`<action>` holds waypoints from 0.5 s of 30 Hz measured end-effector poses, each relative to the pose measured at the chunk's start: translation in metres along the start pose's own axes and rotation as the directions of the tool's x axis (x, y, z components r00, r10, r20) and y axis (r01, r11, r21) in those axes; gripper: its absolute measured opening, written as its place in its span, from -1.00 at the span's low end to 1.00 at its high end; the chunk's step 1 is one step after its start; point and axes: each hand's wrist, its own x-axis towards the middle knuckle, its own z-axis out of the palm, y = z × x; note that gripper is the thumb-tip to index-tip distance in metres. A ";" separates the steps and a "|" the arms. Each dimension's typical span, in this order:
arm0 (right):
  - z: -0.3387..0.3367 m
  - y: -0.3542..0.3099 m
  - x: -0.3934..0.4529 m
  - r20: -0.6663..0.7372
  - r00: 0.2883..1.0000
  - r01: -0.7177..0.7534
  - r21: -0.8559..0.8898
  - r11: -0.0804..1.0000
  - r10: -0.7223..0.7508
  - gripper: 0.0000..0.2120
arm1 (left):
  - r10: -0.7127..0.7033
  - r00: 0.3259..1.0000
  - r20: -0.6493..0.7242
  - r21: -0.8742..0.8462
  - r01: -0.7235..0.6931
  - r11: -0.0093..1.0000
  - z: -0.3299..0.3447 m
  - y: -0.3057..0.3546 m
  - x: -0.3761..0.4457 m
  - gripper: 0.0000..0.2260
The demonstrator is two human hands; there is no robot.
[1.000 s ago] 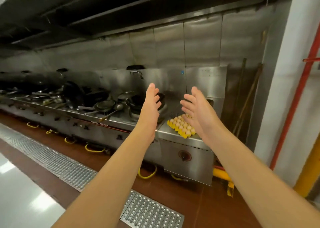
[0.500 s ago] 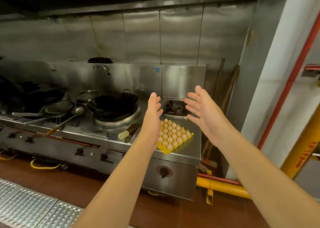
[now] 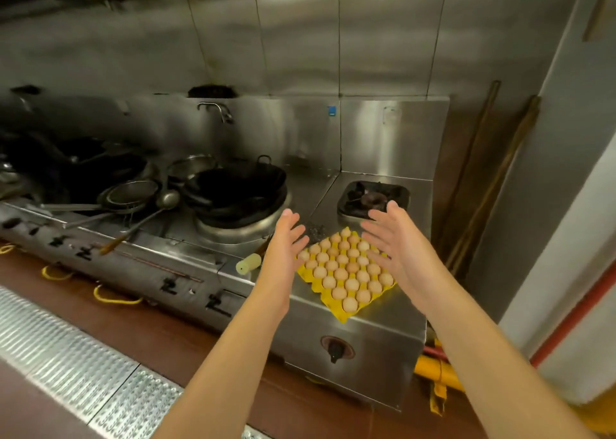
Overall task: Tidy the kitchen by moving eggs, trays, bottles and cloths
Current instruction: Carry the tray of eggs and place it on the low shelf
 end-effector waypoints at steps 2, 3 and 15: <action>-0.007 0.003 0.027 0.012 0.999 -0.032 0.006 0.999 0.032 -0.44 | -0.031 0.999 -0.021 0.001 0.032 1.000 0.005 -0.007 0.017 -0.49; -0.008 0.005 0.039 0.027 0.999 -0.046 -0.001 0.999 0.046 -0.44 | -0.047 0.998 -0.029 -0.003 0.047 0.999 0.008 -0.012 0.024 -0.50; -0.033 0.057 0.166 0.078 0.982 -0.160 -0.122 0.980 0.170 -0.49 | -0.224 0.965 -0.138 -0.118 0.209 0.971 0.030 -0.095 0.100 -0.70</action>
